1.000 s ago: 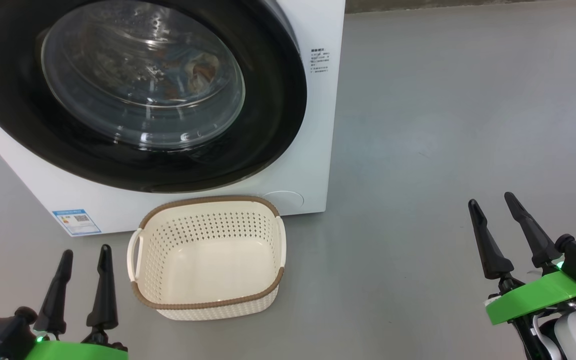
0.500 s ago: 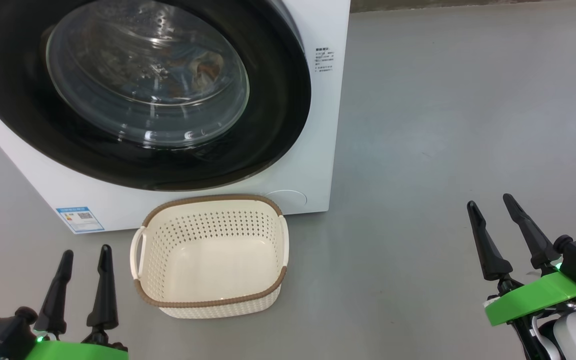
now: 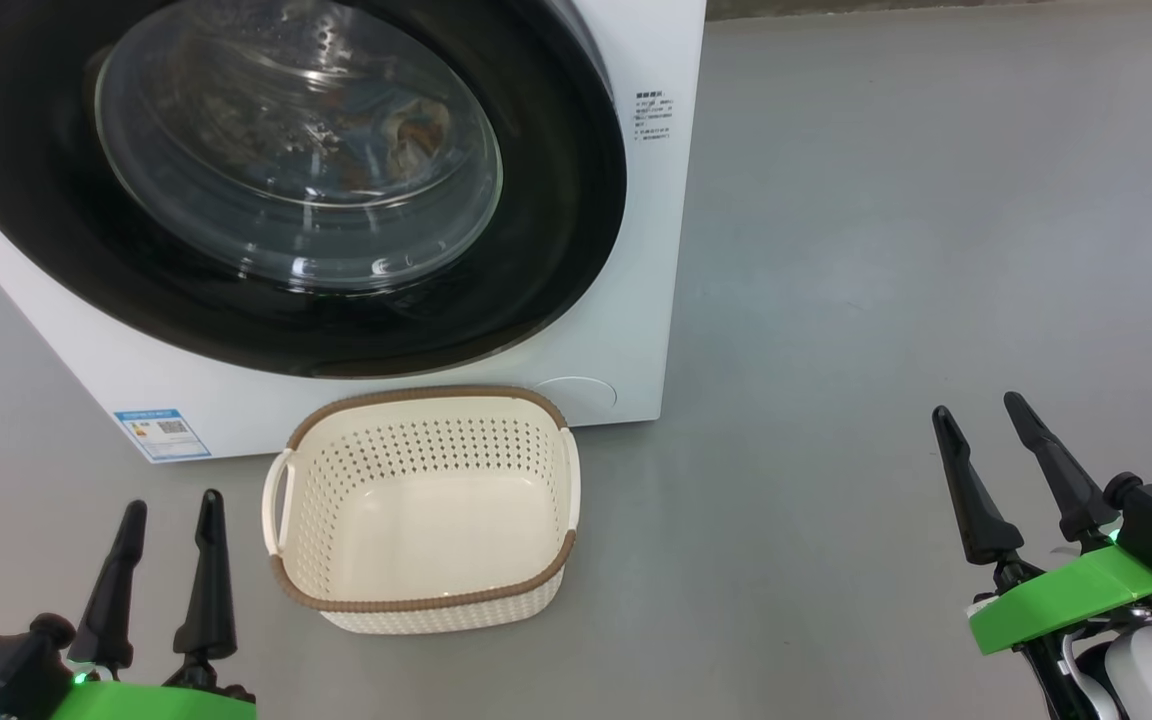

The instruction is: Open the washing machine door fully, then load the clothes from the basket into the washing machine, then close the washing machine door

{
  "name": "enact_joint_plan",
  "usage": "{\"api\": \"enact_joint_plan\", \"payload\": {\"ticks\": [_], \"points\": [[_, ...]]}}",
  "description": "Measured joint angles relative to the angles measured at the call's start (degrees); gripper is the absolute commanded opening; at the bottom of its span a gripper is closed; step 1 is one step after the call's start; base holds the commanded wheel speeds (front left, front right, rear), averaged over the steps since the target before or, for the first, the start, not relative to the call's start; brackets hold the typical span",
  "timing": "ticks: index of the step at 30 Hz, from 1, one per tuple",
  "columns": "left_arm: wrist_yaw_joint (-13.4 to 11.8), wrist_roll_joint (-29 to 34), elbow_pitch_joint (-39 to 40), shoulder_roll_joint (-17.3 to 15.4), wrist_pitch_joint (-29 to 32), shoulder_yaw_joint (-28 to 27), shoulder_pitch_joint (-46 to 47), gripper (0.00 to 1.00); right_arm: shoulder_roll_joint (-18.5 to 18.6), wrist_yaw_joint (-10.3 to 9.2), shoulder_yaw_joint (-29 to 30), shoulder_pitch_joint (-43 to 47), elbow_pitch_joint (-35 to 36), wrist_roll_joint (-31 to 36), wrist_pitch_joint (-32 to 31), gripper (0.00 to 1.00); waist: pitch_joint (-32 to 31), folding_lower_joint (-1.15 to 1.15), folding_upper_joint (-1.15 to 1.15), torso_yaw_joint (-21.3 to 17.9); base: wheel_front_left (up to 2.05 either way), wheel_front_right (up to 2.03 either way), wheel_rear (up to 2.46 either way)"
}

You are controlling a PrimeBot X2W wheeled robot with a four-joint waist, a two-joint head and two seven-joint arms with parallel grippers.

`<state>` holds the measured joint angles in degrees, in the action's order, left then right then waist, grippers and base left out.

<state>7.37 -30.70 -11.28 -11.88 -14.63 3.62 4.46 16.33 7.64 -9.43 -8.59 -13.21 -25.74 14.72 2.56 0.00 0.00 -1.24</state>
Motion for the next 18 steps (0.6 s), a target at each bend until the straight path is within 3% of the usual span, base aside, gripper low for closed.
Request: {"api": "enact_joint_plan", "payload": {"ticks": [18], "points": [[0.00,-0.01,-0.01,0.00,0.00,-0.01,0.00,1.00,-0.01,0.00,-0.31,0.00,-0.48,-0.10,0.00,1.00,-0.14,0.00,0.00,-0.11,0.00,0.00,0.00]]}}
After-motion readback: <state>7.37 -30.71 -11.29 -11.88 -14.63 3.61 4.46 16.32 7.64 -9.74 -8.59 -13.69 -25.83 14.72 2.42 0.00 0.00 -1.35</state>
